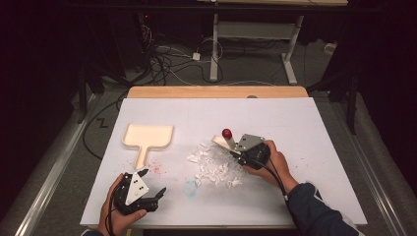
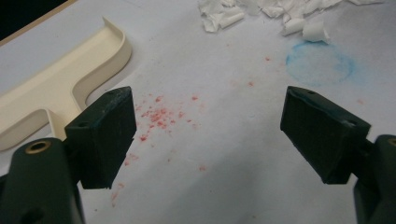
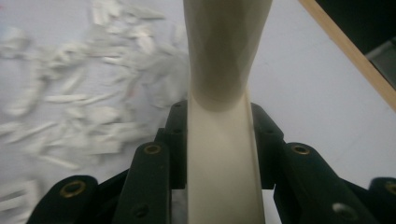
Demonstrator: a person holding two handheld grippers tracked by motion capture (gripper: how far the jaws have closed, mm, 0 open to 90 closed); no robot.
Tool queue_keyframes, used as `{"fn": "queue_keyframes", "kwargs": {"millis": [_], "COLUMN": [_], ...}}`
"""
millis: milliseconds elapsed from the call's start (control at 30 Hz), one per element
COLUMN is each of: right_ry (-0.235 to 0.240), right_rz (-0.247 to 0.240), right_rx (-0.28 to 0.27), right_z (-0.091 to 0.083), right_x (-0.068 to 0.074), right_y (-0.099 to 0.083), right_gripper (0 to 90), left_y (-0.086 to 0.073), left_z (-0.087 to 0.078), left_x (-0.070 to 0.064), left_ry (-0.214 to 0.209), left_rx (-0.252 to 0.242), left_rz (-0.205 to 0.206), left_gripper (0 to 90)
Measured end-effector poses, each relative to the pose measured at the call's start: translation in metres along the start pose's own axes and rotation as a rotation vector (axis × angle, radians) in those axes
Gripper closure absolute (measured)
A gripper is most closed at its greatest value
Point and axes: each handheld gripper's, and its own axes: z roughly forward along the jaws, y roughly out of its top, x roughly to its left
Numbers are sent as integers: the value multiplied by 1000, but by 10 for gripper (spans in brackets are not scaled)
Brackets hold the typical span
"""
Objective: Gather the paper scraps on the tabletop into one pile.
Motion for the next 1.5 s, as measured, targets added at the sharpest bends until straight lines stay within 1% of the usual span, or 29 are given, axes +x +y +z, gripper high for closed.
{"fn": "queue_keyframes", "kwargs": {"millis": [133, 167, 267, 300, 367, 400, 467, 500, 567, 600, 633, 667, 733, 767, 800, 833, 900, 1000, 1033, 1067, 1100, 1133, 1233, 1267, 1333, 1367, 1433, 1467, 1500], "right_ry": [62, 70, 60, 46, 34, 33, 16, 11, -14, -36, -36, -48, -43, -50, -64, -70, -83, -91, -96, -92, -80, -84, -70, -58, -32, -12, 56, 81, 116], "right_rz": [-5, -14, -27, -26, -25, -18, -5, 1, 15, 16, 16, 25, 36, 33, 30, 16, 9, -4, -4, -2, 5, 3, -67, -98, -169, -183, -203, -222, -257], "right_rx": [-33, -38, -56, -61, -76, -88, -107, -111, -119, -109, -109, -109, -89, -82, -71, -63, -48, -20, -9, 3, -18, -17, 7, 21, 31, 17, -20, -29, -39], "right_z": [-15, -18, -29, -32, -40, -43, -49, -50, -50, -44, -44, -39, -26, -19, -12, -5, 10, 30, 37, 44, 47, 50, 57, 60, 62, 61, 56, 53, 48], "right_x": [12, 13, 16, 17, 13, 10, 2, -3, -13, -22, -22, -27, -35, -38, -39, -40, -42, -43, -44, -44, -44, -43, -31, -25, -13, -7, 3, 8, 12], "right_y": [3, 4, 6, 7, 10, 11, 13, 15, 17, 21, 21, 22, 25, 27, 28, 29, 31, 33, 32, 32, 33, 35, 42, 45, 48, 49, 51, 51, 50], "right_gripper": [677, 678, 678, 678, 678, 678, 678, 678, 678, 678, 678, 678, 678, 678, 678, 678, 678, 678, 678, 678, 678, 678, 677, 676, 674, 674, 673, 672, 671], "left_y": [0, 1, 1, 1, 1, 1, 1, 1, 1, 1, 1, 1, 1, 1, 1, 1, 1, 0, 0, 0, 0, 0, 0, -1, -1, 0, 0, 0, -1], "left_z": [-1, -1, -2, -2, -1, -1, -1, -1, -1, 0, 0, 0, 1, 1, 1, 2, 2, 4, 4, 4, 4, 4, 5, 5, 5, 5, 5, 5, 5], "left_x": [0, 0, 0, 0, 0, 0, 0, 0, 1, 1, 1, 1, 0, 0, 0, 0, 1, 1, 1, 1, 1, 0, 0, 0, -1, -1, -1, -1, -1], "left_ry": [-2, -2, -2, -2, -2, -1, -2, -2, -2, -4, -4, -5, -8, -8, -10, -10, -14, -22, -24, -27, -28, -30, -35, -41, -46, -46, -48, -49, -51], "left_rx": [-5, -5, -8, -8, -8, -7, -7, -7, -4, -5, -8, -6, -3, -4, -4, -1, 1, 6, 8, 10, 11, 12, 13, 21, 21, 21, 20, 20, 22], "left_rz": [2, 4, 7, 8, 5, 5, 4, 2, 0, -1, -5, -4, 0, 1, -2, -1, -3, 0, 0, -1, 0, 0, -2, -11, -10, -9, -9, -10, -10], "left_gripper": [175, 174, 175, 174, 175, 174, 174, 174, 174, 174, 174, 174, 174, 175, 174, 174, 174, 174, 174, 174, 174, 175, 174, 174, 174, 174, 174, 174, 175]}}
